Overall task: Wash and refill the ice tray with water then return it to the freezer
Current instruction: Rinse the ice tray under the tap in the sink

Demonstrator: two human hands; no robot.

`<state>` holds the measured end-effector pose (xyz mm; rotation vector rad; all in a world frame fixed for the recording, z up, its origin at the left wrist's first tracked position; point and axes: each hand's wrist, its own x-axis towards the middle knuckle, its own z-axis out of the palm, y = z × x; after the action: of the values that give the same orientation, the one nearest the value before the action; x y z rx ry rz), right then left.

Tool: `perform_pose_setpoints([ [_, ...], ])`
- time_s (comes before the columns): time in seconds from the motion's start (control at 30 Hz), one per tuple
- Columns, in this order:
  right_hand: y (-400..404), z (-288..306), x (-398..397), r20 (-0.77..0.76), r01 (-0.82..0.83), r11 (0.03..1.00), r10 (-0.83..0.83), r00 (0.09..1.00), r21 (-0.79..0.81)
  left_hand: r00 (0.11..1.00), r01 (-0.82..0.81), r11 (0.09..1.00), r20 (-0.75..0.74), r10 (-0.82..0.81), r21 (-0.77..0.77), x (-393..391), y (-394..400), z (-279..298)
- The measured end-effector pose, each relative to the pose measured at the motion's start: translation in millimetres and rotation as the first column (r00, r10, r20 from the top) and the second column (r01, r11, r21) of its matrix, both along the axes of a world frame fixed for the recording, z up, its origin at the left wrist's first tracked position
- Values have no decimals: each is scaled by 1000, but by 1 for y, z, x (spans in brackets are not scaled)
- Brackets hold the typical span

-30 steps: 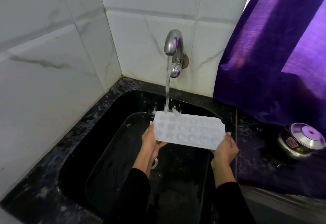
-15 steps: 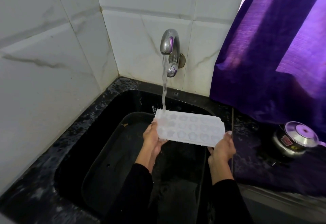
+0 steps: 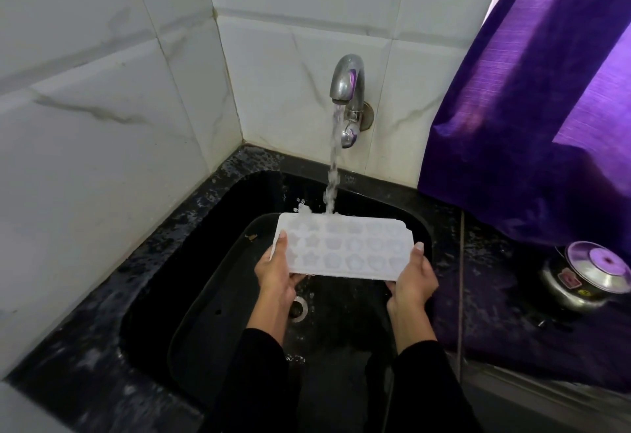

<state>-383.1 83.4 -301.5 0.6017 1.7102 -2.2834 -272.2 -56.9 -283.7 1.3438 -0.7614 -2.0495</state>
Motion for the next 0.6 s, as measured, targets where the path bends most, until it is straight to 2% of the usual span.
perform_pose_setpoints([
  [0.6, -42, 0, 17, 9, -175, 985, 174, 985, 16, 991, -131, 991, 21, 131, -16, 40, -22, 5],
])
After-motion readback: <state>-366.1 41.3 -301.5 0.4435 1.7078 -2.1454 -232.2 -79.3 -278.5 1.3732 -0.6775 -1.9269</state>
